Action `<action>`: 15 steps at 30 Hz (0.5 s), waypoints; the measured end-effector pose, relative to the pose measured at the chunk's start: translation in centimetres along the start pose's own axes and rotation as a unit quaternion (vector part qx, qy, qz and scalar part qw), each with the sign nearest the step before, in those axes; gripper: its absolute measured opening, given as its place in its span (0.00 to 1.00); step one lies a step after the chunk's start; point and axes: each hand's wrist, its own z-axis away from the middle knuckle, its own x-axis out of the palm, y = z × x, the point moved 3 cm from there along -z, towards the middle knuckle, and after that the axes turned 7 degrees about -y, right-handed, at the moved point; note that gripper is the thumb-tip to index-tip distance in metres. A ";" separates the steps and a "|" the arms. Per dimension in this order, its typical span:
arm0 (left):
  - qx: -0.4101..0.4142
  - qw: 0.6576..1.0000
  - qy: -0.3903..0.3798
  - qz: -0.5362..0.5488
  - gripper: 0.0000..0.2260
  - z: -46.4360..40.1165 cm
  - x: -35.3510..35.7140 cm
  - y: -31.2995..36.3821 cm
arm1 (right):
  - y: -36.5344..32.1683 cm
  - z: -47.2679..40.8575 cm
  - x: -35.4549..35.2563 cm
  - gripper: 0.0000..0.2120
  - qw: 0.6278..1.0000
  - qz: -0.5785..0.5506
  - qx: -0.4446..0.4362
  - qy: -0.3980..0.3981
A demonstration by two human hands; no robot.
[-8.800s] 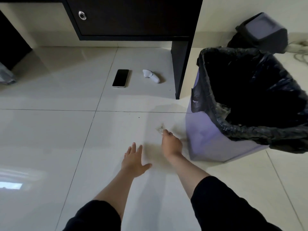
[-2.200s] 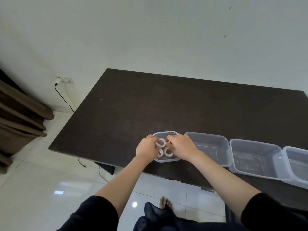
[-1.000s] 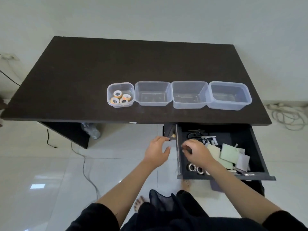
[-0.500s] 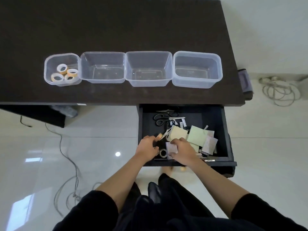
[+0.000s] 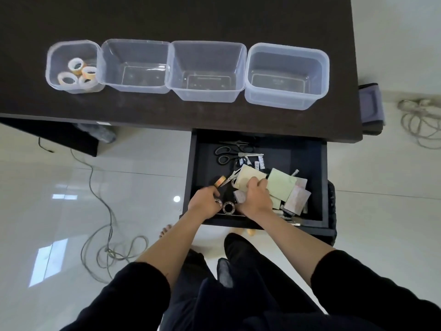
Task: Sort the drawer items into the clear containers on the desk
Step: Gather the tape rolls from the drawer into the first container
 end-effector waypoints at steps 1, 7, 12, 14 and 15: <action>-0.001 1.000 -0.004 0.004 0.12 0.0 0.0 -0.1 | 0.3 0.1 -0.3 0.34 1.000 -0.001 -0.007 0.007; 0.013 0.999 0.018 0.034 0.11 0.0 0.1 -0.2 | 1.3 0.3 -1.2 0.33 0.999 0.020 -0.043 0.020; 0.024 0.995 0.057 0.076 0.26 0.4 -0.4 0.1 | 0.5 0.0 -0.8 0.30 0.984 0.092 -0.152 0.018; 0.020 0.997 0.021 0.067 0.32 0.0 -0.4 0.2 | -0.2 -0.1 -0.5 0.30 0.975 0.116 -0.188 0.012; 0.018 0.998 0.002 0.059 0.32 -0.3 -0.3 0.2 | -0.5 -0.2 -0.4 0.30 0.974 0.123 -0.189 0.007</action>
